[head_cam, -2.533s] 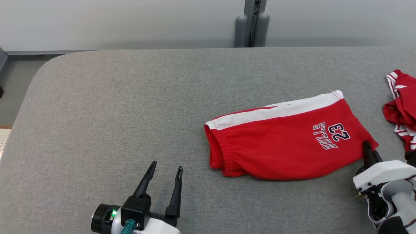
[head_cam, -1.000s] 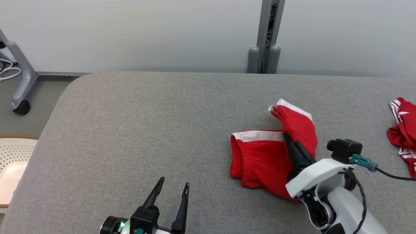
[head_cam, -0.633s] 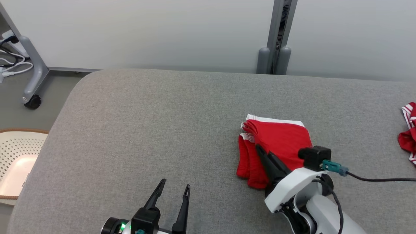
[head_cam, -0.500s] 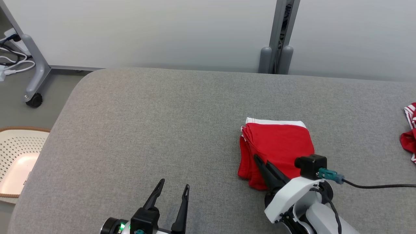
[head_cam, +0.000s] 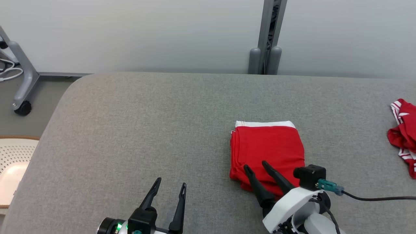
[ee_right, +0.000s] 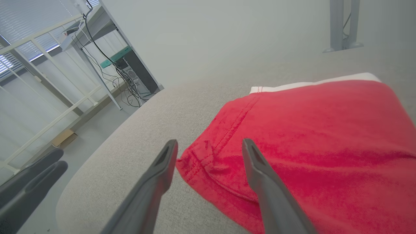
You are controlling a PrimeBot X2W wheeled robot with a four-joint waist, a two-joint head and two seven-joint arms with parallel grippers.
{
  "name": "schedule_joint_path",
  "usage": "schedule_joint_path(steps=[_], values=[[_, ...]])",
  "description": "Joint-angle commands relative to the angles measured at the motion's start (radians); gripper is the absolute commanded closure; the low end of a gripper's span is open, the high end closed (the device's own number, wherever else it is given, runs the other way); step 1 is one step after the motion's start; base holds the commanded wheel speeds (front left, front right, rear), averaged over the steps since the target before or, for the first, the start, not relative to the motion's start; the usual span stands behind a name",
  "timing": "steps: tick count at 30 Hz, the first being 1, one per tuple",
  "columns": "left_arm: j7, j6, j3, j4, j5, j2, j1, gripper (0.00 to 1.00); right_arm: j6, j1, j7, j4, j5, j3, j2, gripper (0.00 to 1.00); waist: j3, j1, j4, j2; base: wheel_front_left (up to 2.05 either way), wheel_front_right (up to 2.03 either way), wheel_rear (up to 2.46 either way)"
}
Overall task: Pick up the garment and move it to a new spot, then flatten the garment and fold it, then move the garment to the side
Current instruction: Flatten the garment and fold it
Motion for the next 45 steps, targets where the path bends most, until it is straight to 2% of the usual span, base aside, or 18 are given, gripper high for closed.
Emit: schedule_joint_path(steps=[1, 7, 9, 13, 18, 24, 35, 45], values=[[-0.004, 0.008, 0.006, -0.005, 0.004, 0.006, 0.011, 0.0, 0.0, 0.015, -0.016, -0.012, -0.003, -0.019, -0.004, 0.0, -0.016, 0.0, -0.014, 0.0, 0.0, 0.0, 0.0], [-0.004, 0.019, 0.018, -0.019, -0.01, 0.006, 0.022, 0.0, 0.0, 0.02, -0.038, -0.007, -0.079, -0.087, -0.025, 0.0, -0.047, 0.0, -0.048, 0.0, 0.0, 0.0, 0.0], [-0.004, 0.021, 0.023, -0.023, -0.017, 0.005, 0.025, 0.0, 0.0, 0.012, -0.041, 0.004, -0.159, -0.121, -0.048, 0.0, -0.052, 0.0, -0.063, 0.0, 0.0, 0.0, 0.0], [-0.004, 0.03, 0.033, -0.033, -0.039, 0.004, 0.029, 0.0, 0.0, 0.031, -0.047, 0.015, -0.272, -0.224, -0.046, 0.0, -0.057, 0.0, -0.091, 0.0, 0.0, 0.0, 0.0], [-0.003, 0.043, 0.053, -0.038, -0.081, 0.003, 0.04, 0.0, 0.0, 0.071, -0.047, -0.034, -0.405, -0.342, -0.032, 0.0, -0.063, 0.0, -0.126, 0.0, 0.0, 0.0, 0.0], [-0.003, 0.063, 0.074, -0.042, -0.11, 0.002, 0.031, 0.0, 0.0, 0.141, -0.048, -0.113, -0.535, -0.412, -0.019, 0.0, -0.071, 0.0, -0.154, 0.0, 0.0, 0.0, 0.0], [-0.004, 0.069, 0.079, -0.062, -0.09, 0.005, 0.058, 0.0, 0.0, 0.291, -0.047, -0.238, -0.574, -0.492, 0.008, 0.0, -0.098, 0.0, -0.178, 0.0, 0.0, 0.0, 0.0], [-0.004, 0.074, 0.099, -0.084, -0.043, 0.003, 0.079, 0.0, 0.0, 0.348, -0.047, -0.299, -0.563, -0.472, 0.016, 0.0, -0.109, 0.0, -0.172, 0.0, 0.0, 0.0, 0.0]])
